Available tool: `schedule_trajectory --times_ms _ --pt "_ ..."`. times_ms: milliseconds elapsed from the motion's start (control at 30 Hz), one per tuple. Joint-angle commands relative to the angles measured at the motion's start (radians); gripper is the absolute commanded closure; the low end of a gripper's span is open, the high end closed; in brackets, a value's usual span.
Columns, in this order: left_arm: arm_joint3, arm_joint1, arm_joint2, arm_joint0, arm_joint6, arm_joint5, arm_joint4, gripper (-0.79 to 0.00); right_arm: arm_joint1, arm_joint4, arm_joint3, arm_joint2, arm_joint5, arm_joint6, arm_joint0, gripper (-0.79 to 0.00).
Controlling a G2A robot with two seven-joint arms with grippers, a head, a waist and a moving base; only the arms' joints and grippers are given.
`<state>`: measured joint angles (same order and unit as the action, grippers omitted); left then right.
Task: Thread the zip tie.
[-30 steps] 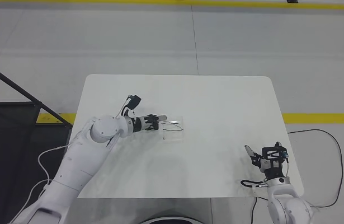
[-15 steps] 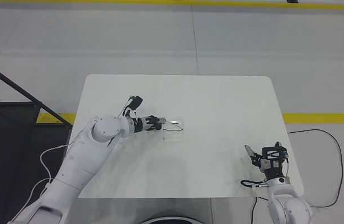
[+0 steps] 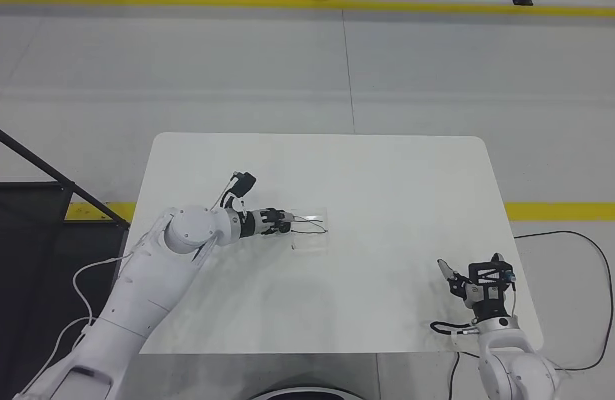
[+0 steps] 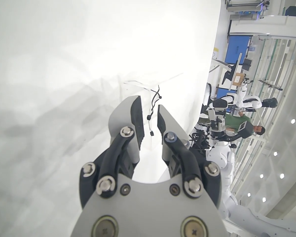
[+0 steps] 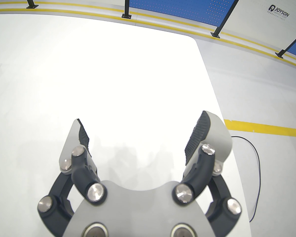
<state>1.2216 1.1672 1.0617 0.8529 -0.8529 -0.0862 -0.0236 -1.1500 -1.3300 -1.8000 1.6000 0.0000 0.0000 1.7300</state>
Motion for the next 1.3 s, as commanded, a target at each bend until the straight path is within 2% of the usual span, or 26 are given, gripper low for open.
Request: schedule_trajectory --times_ms 0,100,300,400,667,967,1267 --pt "-0.002 0.000 0.000 -0.001 -0.002 -0.001 0.001 -0.206 0.000 0.000 0.000 0.000 0.000 0.000 0.000 -0.785" --pt "-0.005 0.001 0.000 -0.003 -0.014 0.004 0.008 -0.172 0.000 0.000 0.000 0.000 0.000 0.000 0.000 -0.785" --pt "-0.009 0.001 0.001 -0.005 -0.018 0.006 0.006 -0.034 0.000 0.000 0.000 0.000 0.000 0.000 0.000 -0.785" --pt "-0.008 0.001 0.001 -0.006 -0.019 0.007 0.006 0.000 0.000 0.000 0.000 0.000 0.000 0.000 0.000 -0.785" --pt "0.018 -0.003 0.022 0.011 -0.012 0.040 0.024 0.000 0.000 0.000 0.000 0.000 0.000 0.000 0.000 -0.785" --pt "0.120 -0.021 0.090 0.073 -0.028 0.083 0.058 0.000 0.000 0.000 0.000 0.000 0.000 0.000 0.000 -0.785" --pt "0.218 -0.044 0.177 0.136 -0.106 0.124 0.134 0.000 0.000 0.000 0.000 0.000 0.000 0.000 0.000 -0.785"
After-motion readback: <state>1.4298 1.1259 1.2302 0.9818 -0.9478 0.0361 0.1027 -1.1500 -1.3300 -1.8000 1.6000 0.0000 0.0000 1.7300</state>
